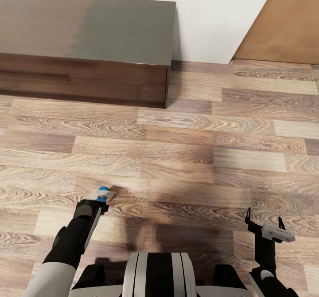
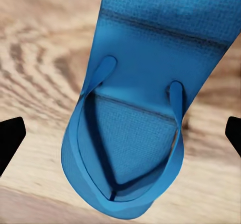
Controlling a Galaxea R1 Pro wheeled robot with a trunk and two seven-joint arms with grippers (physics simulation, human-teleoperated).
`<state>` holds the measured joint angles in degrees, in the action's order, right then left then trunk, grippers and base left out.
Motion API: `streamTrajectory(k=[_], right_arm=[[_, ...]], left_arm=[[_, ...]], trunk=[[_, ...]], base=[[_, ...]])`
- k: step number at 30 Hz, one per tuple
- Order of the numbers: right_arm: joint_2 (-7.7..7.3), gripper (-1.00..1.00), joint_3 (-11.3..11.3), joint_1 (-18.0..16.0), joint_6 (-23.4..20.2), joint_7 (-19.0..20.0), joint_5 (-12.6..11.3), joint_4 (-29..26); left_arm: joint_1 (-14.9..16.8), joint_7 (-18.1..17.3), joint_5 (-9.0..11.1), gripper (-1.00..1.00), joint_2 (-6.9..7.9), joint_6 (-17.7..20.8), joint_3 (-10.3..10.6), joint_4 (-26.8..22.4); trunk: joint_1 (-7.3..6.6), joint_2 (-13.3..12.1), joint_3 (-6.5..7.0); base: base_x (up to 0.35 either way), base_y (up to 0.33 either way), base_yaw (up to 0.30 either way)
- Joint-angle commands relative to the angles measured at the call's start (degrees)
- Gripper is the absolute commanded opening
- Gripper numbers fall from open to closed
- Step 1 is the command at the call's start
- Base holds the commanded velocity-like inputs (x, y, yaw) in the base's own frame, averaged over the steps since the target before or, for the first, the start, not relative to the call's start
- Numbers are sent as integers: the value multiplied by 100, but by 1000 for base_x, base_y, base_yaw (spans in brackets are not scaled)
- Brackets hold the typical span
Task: In the bedroom, move the book from the bed onto either nightstand, and place the two sandals side by side next to the bed.
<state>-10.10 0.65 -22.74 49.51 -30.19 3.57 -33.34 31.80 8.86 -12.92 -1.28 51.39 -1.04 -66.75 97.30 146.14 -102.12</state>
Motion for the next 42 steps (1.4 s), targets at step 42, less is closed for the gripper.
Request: streamTrajectory(k=[42], right_arm=[[3,100,-2,-2,12,-30,39,3]], left_arm=[[2,1,0,100,-13,3,-3,-11]], trunk=[[30,17,-269]], base=[[0,0,0]])
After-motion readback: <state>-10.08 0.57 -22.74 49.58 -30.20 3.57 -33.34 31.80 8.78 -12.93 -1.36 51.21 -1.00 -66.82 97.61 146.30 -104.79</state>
